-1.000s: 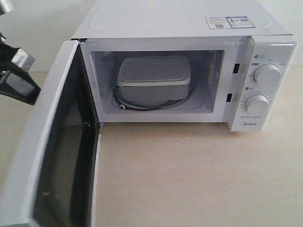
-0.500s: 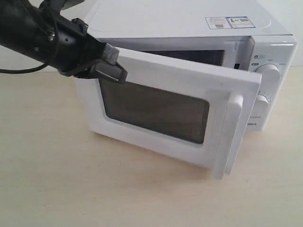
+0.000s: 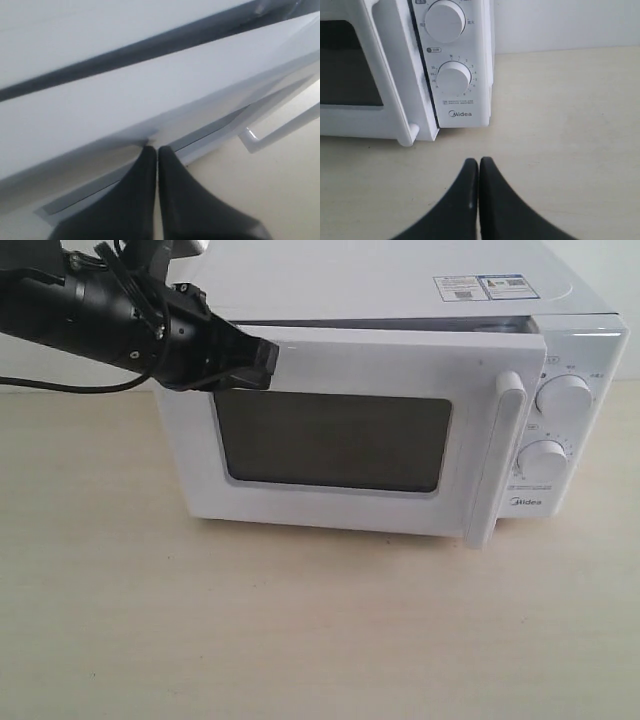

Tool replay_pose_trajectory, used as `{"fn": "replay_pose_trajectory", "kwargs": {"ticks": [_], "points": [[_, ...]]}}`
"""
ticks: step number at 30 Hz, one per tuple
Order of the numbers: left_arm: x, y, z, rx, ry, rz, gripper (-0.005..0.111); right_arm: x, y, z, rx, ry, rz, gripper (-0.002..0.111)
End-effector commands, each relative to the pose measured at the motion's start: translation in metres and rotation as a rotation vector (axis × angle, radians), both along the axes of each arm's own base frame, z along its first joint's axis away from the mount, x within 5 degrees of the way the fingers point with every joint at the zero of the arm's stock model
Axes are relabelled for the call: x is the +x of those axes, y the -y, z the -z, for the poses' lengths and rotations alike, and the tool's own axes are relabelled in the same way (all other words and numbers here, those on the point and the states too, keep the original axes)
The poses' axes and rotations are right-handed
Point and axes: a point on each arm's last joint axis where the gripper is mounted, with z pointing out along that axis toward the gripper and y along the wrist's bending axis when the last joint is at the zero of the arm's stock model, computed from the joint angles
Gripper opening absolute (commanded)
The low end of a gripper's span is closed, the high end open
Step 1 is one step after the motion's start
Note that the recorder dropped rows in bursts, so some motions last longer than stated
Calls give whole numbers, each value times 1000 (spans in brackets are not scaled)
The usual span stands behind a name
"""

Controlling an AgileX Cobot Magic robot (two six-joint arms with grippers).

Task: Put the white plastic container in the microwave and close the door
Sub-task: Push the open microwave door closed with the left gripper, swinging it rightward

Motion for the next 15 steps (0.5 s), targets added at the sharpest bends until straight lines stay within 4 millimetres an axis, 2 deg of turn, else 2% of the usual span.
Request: {"fn": "replay_pose_trajectory", "kwargs": {"ticks": [1, 10, 12, 15], "points": [[4, 0, -3, -12, 34, -27, 4, 0, 0, -1, -2, 9, 5, 0], [-2, 2, 0, -1, -18, 29, 4, 0, 0, -1, -2, 9, 5, 0], [-7, 3, 1, -1, -49, 59, 4, 0, 0, -1, -2, 9, 5, 0], [-23, -2, -13, -4, -37, 101, 4, 1, 1, -4, -5, 49, 7, 0]]}}
